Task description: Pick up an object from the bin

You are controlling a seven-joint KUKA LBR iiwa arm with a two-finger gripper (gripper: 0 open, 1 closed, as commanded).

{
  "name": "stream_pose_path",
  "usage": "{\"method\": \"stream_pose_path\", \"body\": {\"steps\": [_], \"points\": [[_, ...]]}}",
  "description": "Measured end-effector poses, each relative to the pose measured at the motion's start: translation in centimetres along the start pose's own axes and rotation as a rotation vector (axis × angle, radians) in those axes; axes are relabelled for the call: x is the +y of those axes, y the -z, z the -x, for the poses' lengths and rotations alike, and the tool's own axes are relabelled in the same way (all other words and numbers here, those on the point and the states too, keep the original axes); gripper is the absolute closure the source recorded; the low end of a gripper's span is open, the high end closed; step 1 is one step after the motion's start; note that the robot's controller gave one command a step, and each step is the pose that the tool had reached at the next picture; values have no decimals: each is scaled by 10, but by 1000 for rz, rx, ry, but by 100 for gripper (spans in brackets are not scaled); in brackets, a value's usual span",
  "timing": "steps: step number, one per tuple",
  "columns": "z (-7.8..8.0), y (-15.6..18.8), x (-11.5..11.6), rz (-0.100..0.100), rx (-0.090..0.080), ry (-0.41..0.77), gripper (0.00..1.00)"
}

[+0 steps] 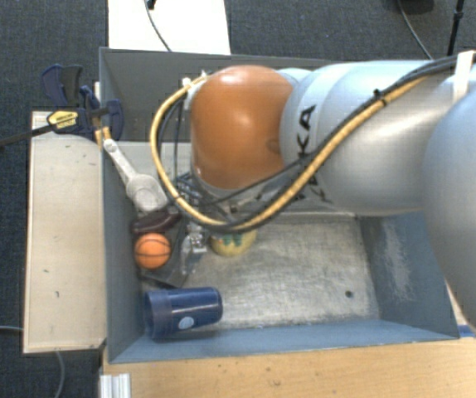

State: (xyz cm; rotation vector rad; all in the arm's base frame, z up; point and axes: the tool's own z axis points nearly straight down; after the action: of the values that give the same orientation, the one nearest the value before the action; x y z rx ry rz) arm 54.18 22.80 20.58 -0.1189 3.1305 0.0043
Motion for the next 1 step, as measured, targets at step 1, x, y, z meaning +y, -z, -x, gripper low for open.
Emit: {"method": "stream_pose_path", "body": {"steps": [1], "points": [[-9, -60, 8, 0, 2, 66, 0]]}}
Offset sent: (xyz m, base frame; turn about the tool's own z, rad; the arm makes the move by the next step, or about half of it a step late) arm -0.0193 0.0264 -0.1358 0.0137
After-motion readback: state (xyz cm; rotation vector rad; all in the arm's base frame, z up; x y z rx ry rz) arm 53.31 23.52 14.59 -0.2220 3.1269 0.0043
